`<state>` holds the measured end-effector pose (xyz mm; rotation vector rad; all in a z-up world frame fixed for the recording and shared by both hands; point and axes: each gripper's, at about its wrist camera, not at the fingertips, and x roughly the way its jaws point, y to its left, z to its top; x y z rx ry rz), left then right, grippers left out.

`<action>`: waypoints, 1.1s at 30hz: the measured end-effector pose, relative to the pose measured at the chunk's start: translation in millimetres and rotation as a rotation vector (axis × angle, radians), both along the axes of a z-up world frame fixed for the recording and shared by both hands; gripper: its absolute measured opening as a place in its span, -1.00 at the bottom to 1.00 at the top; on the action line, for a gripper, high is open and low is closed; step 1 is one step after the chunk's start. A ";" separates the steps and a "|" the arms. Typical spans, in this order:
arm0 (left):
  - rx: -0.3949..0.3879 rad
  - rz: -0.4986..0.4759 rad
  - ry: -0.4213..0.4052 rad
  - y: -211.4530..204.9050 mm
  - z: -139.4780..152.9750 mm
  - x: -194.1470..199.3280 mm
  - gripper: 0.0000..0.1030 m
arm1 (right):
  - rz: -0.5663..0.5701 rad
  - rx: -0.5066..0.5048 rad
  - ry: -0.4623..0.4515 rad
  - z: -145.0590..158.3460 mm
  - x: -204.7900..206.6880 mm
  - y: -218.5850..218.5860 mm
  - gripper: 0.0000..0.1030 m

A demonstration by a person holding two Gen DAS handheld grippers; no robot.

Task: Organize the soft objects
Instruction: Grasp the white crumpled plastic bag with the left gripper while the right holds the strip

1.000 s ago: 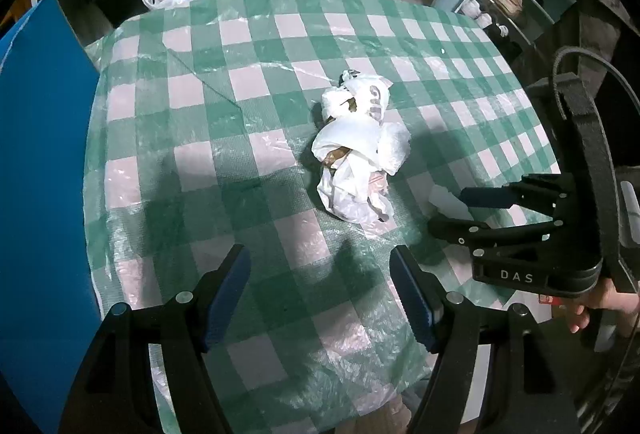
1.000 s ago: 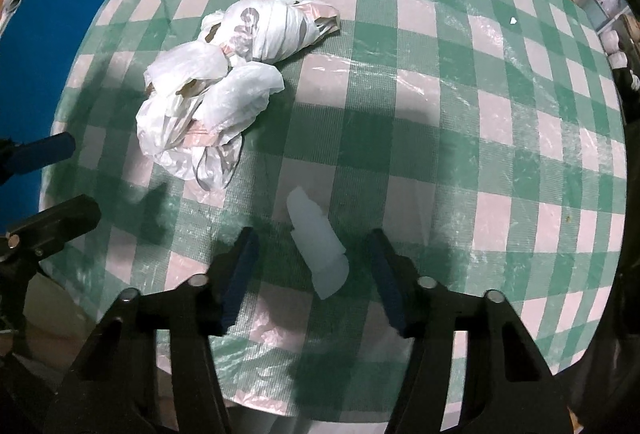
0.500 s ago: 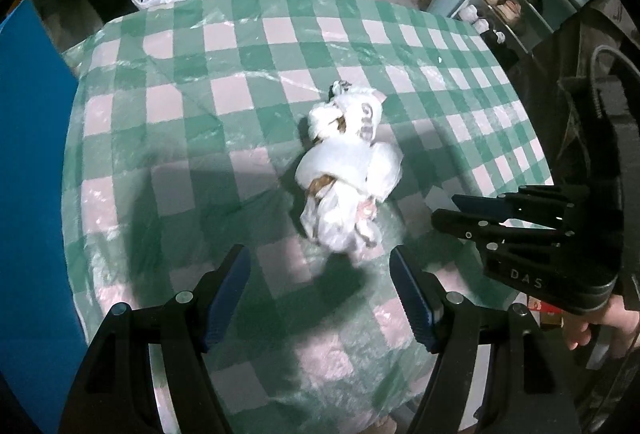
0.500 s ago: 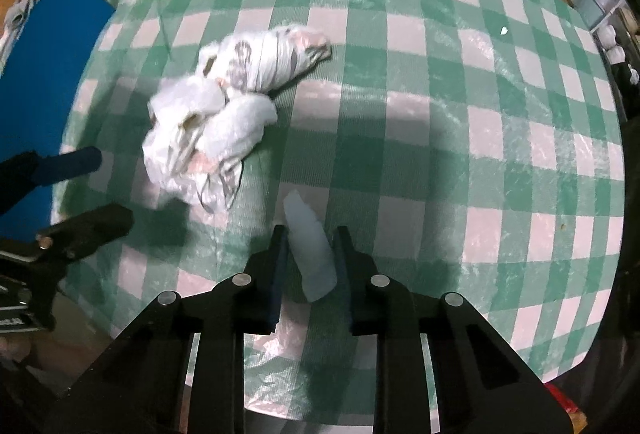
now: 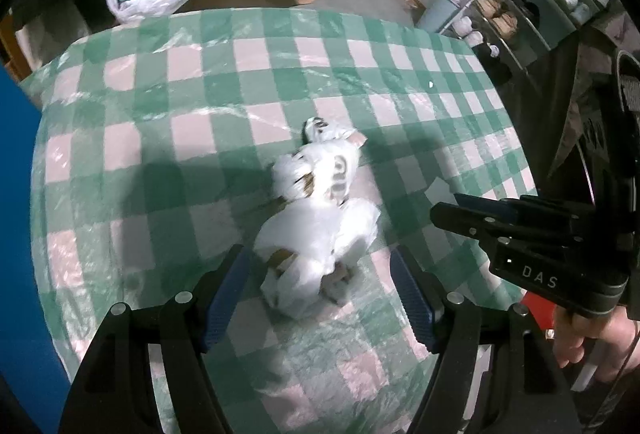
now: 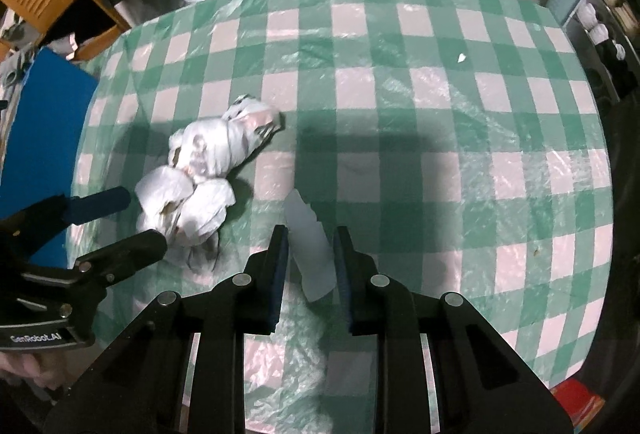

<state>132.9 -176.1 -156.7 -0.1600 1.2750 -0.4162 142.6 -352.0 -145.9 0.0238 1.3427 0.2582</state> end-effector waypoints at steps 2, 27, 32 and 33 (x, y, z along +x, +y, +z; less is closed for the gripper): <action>-0.005 0.002 0.000 -4.3 -1.3 3.9 0.44 | -0.005 0.001 -0.004 2.1 -2.4 1.3 -0.57; 0.042 -0.001 -0.005 -18.6 -18.1 21.4 -0.62 | -0.013 0.006 0.005 -6.2 3.5 1.6 -0.57; 0.029 -0.019 -0.027 -18.6 -9.5 16.4 -0.75 | -0.002 0.002 -0.002 -2.6 3.2 6.4 -0.57; 0.029 -0.023 -0.032 -18.6 -7.9 15.2 -0.76 | -0.001 0.002 -0.004 -1.5 3.1 7.2 -0.57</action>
